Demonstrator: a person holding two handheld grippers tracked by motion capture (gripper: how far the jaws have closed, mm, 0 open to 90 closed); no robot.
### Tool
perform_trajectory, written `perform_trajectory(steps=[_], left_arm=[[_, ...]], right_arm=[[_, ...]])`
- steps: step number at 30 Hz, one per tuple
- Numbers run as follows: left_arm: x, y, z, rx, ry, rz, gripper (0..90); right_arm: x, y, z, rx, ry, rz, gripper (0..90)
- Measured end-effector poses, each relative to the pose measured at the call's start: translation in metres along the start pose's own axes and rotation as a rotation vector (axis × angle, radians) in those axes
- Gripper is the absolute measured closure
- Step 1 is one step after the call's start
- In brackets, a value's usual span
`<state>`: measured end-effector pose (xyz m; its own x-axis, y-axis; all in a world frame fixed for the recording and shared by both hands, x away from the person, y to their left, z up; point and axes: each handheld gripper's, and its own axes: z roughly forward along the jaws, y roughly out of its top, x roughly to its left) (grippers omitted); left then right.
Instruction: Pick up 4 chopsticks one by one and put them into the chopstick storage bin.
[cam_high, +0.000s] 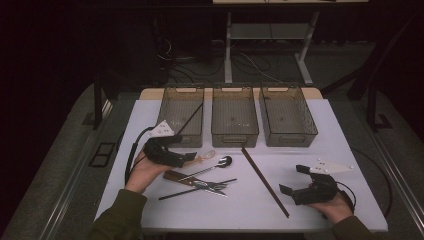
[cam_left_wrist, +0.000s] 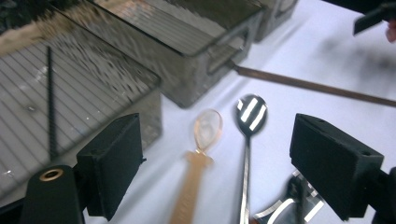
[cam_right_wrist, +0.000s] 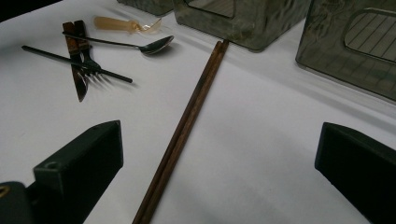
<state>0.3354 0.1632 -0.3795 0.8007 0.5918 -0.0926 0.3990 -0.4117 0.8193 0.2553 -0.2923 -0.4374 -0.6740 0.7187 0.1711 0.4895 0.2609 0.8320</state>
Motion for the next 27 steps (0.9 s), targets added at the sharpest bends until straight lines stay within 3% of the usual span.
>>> perform_trajectory(steps=[11,21,27], left_arm=[[-0.025,-0.033,-0.009,0.036,0.001,0.027,24.3],[-0.041,-0.054,-0.013,0.032,-0.057,0.031,42.1],[-0.041,-0.058,-0.007,0.060,-0.090,0.056,51.1]], right_arm=[[0.001,0.000,0.000,0.000,0.001,-0.004,0.8],[0.001,0.000,-0.001,0.000,-0.002,-0.007,0.8],[0.001,0.000,-0.001,0.002,-0.001,-0.009,0.8]])
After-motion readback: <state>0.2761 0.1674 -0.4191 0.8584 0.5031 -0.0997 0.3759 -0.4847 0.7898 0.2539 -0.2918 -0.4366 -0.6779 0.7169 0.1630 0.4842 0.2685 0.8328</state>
